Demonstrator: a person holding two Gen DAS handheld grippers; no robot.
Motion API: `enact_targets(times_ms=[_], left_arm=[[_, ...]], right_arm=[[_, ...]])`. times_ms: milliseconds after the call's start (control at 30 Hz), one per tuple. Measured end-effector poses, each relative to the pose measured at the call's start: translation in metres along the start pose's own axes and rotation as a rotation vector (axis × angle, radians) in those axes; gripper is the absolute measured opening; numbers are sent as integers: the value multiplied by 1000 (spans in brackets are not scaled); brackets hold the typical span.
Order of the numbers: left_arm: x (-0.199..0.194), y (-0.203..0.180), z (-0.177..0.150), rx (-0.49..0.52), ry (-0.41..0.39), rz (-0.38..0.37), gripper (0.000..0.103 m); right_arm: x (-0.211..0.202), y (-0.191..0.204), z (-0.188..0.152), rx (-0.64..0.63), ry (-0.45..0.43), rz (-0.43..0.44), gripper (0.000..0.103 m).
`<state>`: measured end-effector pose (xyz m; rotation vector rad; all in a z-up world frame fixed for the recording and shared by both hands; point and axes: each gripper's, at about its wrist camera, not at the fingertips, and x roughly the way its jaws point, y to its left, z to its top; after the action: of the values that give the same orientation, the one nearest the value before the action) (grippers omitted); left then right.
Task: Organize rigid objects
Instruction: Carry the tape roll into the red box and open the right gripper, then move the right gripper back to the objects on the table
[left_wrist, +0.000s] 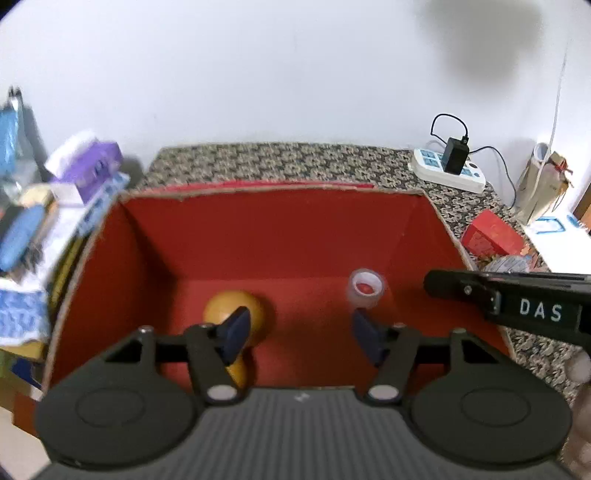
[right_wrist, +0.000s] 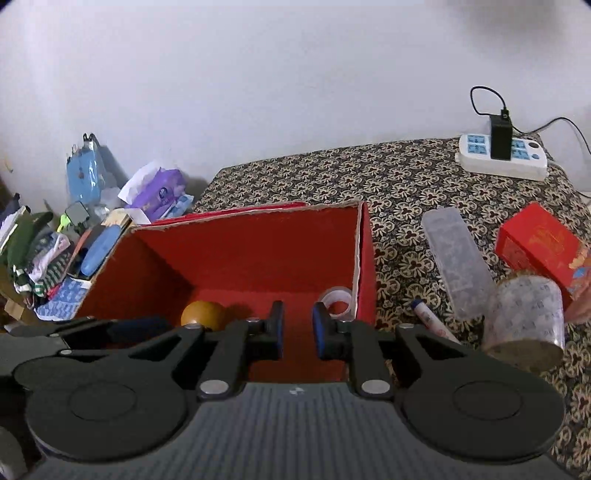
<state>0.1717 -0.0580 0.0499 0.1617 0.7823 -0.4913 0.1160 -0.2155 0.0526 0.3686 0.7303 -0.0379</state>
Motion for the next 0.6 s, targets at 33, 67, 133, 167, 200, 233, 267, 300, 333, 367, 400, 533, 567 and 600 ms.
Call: enact_targets(times_ms=[33,67,133,167,200,233,267,300,333,367,400,533,567,600], left_arm=[[-4,-2,-1,10,-8,11,67],[-8,-3,-1,18,-14,16,69],[-15,-4,-2,21,-18,14,74],[-18,-3,-3,20,-17,11,76],[-22,-3,-4,20,-17,10,78],[-26,-3,-6,24,-20,17,79],[-29,-4,-7,31,-23,29,82],[-34,-5,-8,41,-30,46,84],[-37,-5,-10,49,-36,58,86],[-41,-5,-11,57,-43,65,87],[-45,-5,-12,63,-48,68,87],[-61,-1,-16,78,-61,62,90],[-64,0,-18,83,-61,65,90],[-68,1,-19,87,-61,68,90]], right_arm=[[-3,0,-2,9,-3,3,2],[-6,1,-4,18,-7,5,2],[-12,2,-8,36,-14,8,2],[-15,2,-9,44,-17,10,2],[-18,3,-11,52,-20,11,2],[-20,4,-12,57,-22,12,2],[-23,6,-13,63,-24,14,2],[-26,7,-15,67,-26,18,2],[-29,9,-17,72,-30,21,2],[-32,11,-19,74,-33,25,2],[-35,13,-21,75,-37,28,2],[-45,22,-28,81,-50,34,3],[-47,24,-30,82,-52,35,4],[-49,26,-32,83,-54,35,4]])
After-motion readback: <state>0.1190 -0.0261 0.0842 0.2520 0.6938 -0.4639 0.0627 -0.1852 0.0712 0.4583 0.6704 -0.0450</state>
